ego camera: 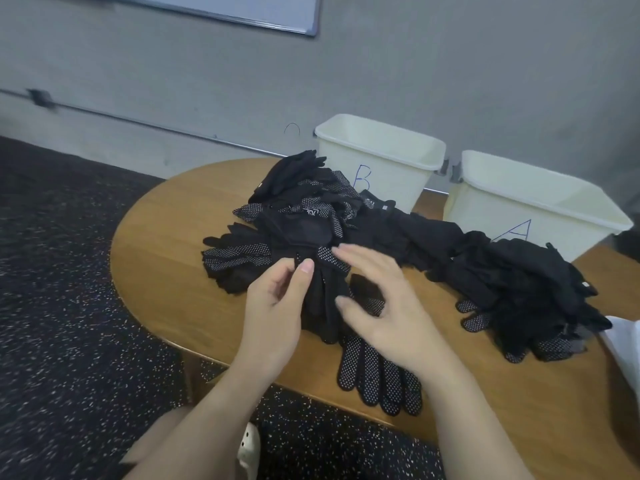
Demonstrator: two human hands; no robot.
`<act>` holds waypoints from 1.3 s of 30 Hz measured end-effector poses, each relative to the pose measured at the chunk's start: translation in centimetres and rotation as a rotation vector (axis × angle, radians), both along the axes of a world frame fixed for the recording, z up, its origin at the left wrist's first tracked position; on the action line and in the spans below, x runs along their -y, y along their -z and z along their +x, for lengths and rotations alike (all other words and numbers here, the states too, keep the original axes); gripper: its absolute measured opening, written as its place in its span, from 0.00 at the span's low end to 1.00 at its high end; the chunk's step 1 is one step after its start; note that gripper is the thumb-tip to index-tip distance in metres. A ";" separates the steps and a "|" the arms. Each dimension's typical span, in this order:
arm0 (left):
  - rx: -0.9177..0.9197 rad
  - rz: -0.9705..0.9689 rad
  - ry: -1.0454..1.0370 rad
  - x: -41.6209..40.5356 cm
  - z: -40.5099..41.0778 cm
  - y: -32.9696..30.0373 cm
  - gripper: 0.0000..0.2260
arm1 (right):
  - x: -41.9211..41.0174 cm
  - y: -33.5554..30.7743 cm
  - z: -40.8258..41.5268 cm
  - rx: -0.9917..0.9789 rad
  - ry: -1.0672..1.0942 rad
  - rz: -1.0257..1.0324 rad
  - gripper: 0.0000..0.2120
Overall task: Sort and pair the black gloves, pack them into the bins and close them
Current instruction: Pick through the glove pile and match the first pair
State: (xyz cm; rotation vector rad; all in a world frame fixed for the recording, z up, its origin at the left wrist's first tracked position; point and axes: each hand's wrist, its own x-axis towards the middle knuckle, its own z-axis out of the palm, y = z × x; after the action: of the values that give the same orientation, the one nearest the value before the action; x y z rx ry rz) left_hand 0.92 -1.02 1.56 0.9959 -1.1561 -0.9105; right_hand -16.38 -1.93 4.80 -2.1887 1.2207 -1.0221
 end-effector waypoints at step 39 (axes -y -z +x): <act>0.122 0.115 0.137 1.5 0.2 0.8 0.13 | 1.2 0.6 -5.4 0.516 0.417 0.262 0.07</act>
State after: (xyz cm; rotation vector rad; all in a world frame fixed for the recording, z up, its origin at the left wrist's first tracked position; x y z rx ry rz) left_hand 1.11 -2.50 0.74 1.0879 -1.2987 -1.0461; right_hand -21.81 -3.13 4.15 -1.3783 1.4752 -1.3868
